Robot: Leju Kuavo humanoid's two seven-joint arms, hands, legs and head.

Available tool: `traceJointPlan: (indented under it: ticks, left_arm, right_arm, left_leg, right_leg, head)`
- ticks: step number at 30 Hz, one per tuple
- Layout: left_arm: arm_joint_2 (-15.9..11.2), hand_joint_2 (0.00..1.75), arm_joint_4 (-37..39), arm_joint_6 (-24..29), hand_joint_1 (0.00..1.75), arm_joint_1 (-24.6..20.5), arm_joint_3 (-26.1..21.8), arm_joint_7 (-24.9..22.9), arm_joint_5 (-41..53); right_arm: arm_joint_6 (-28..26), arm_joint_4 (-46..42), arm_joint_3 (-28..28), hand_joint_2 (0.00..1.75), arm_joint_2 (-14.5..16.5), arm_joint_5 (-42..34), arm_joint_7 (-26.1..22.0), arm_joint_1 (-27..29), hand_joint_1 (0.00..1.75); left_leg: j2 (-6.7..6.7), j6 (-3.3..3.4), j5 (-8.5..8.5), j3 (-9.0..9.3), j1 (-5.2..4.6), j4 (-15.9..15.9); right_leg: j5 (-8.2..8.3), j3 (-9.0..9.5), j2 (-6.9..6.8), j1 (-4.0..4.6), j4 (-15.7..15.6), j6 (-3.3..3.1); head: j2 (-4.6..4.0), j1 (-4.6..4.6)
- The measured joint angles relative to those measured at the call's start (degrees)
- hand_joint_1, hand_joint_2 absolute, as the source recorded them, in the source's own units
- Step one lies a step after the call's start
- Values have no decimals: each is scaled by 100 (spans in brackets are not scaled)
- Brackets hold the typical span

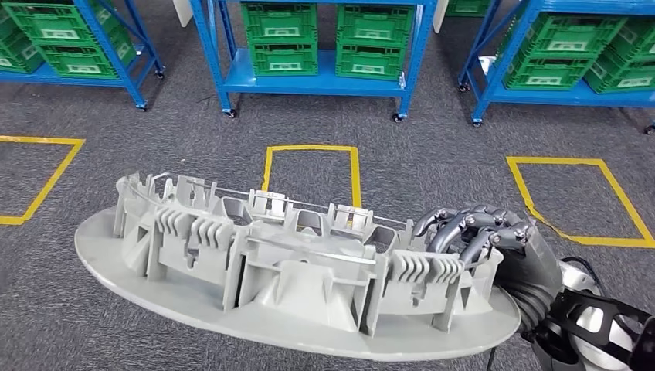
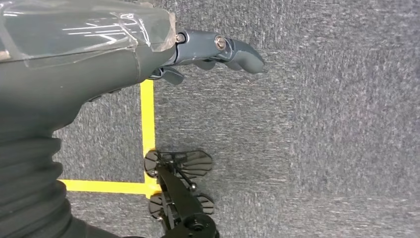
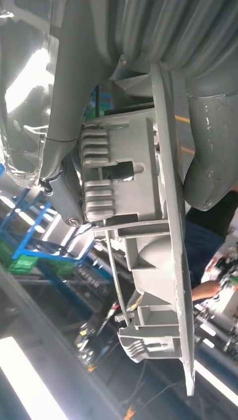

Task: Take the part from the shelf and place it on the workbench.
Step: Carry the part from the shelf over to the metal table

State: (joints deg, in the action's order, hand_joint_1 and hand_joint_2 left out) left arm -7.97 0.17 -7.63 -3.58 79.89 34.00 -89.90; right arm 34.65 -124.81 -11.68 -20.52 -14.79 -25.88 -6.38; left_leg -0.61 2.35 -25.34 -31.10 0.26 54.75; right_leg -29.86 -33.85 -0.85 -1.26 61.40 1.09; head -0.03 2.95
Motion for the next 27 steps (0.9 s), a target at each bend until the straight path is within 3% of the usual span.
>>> traceJointPlan:
  ticks: [2, 3, 4, 5, 6, 8, 9, 10, 12, 14, 17, 18, 19, 20, 21, 23, 24, 25, 27]
  left_arm:
    - [11, 175, 0, 0, 0, -2, -1, 1, 0]
    - [18, 175, 0, -1, 0, -1, -2, -2, 0]
    - [23, 175, 0, -1, 0, 0, -3, -5, 0]
    - [27, 175, 0, -1, 0, 2, -5, -10, 0]
    - [31, 175, 0, 4, 0, 2, -12, -19, 0]
    - [48, 175, -2, 30, 0, 1, -35, -38, 0]
    - [55, 175, -2, 48, 0, 3, -48, -51, 0]
    - [63, 175, -3, 62, 0, 9, -58, -62, 0]
    - [62, 175, 0, 78, 0, 36, -90, -78, -1]
    - [60, 175, 1, 89, 0, 59, -135, -82, -2]
    - [60, 175, -1, 108, 0, 54, -189, -82, -2]
    - [66, 175, -1, 109, 0, 55, -197, -82, -2]
    - [73, 175, -2, 109, 0, 59, -201, -82, -2]
    - [79, 175, -2, 112, 0, 62, -202, -82, -2]
    - [80, 175, -2, 120, 0, 64, -203, -82, -2]
    - [73, 175, -2, 161, 0, 58, -209, -82, -2]
    - [71, 175, -2, 192, 0, 53, -215, -81, -2]
    - [70, 175, -2, 224, 0, 51, -223, -81, -2]
    - [71, 175, -2, 278, 0, 54, -239, -81, -2]
  right_arm:
    - [-1, -1, -36, 175, 1, 30, 22, -1, 175]
    - [-1, -1, -55, 175, 2, 41, 38, -1, 175]
    - [-1, 0, -73, 175, 1, 46, 53, -4, 175]
    - [-1, 1, -91, 175, 0, 47, 66, -12, 175]
    - [1, 1, -112, 175, -2, 41, 76, -31, 175]
    - [5, 1, -154, 175, -7, 20, 84, -97, 175]
    - [8, 2, -179, 175, -8, 6, 86, -133, 175]
    - [9, 3, -206, 175, -9, -4, 89, -164, 175]
    - [13, 11, -266, 175, -6, -15, 100, -214, 175]
    - [15, 17, -322, 175, -5, -20, 109, -255, 175]
    - [16, 21, -374, 175, -7, -28, 110, -274, 175]
    - [17, 25, -391, 175, -7, -29, 111, -275, 175]
    - [17, 29, -408, 175, -7, -29, 111, -275, 175]
    - [19, 32, -424, 175, -7, -31, 112, -276, 175]
    - [22, 34, -438, 175, -7, -34, 112, -282, 175]
    - [45, 33, -466, 175, -10, -50, 107, -313, 175]
    - [63, 33, -482, 175, -14, -59, 101, -336, 175]
    - [81, 33, -501, 175, -17, -68, 94, -357, 175]
    - [103, 35, -541, 175, -23, -79, 84, -389, 175]
  left_leg:
    - [-68, 35, 58, -77, -34, -5]
    - [-114, 42, 84, -112, -52, -3]
    - [-166, 45, 108, -140, -67, 0]
    - [-225, 42, 128, -158, -80, 6]
    - [-290, 36, 142, -173, -90, 20]
    - [-403, 13, 157, -224, -109, 78]
    - [-451, -8, 167, -260, -114, 107]
    - [-494, -37, 182, -298, -114, 125]
    - [-564, -100, 213, -358, -98, 144]
    - [-407, -167, 71, -471, -94, 358]
    - [-32, -295, -517, -957, -35, 1460]
    - [8, -328, -637, -1099, -3, 1789]
    - [31, -353, -650, -1142, 28, 1916]
    - [57, -368, -552, -1057, 51, 1788]
    - [108, -372, -377, -856, 67, 1435]
    - [360, -344, -67, -368, 51, 552]
    - [446, -313, 4, -233, 28, 286]
    - [489, -280, 17, -185, 3, 166]
    - [362, -200, 31, -218, -17, 148]
  right_leg:
    - [-374, -364, 29, 5, 825, -46]
    - [-479, -482, 38, 6, 1115, -41]
    - [-485, -484, 47, 7, 1176, -20]
    - [-398, -359, 66, 8, 986, 10]
    - [-242, -120, 117, 8, 574, 35]
    - [18, 327, 307, 15, -267, 12]
    - [85, 442, 365, 27, -499, -21]
    - [103, 469, 378, 42, -568, -60]
    - [150, 461, 262, 43, -566, -120]
    - [189, 458, 145, 4, -587, -172]
    - [199, 445, -51, -8, -592, -190]
    - [199, 439, -121, -7, -591, -189]
    - [197, 437, -192, -8, -590, -187]
    - [196, 438, -262, -9, -589, -184]
    - [191, 444, -328, -10, -589, -177]
    - [177, 457, -439, 16, -588, -150]
    - [169, 458, -486, 35, -587, -125]
    - [164, 459, -533, 51, -588, -97]
    - [157, 465, -620, 55, -602, -27]
  head:
    - [0, -10]
    - [-1, -12]
    - [-1, -12]
    - [-1, -12]
    - [-1, -12]
    - [0, -9]
    - [1, -9]
    - [1, -7]
    - [1, -9]
    - [0, 9]
    - [-1, 44]
    - [-1, 45]
    - [0, 45]
    - [0, 45]
    - [1, 45]
    - [0, 42]
    - [0, 39]
    - [0, 35]
    - [1, 31]
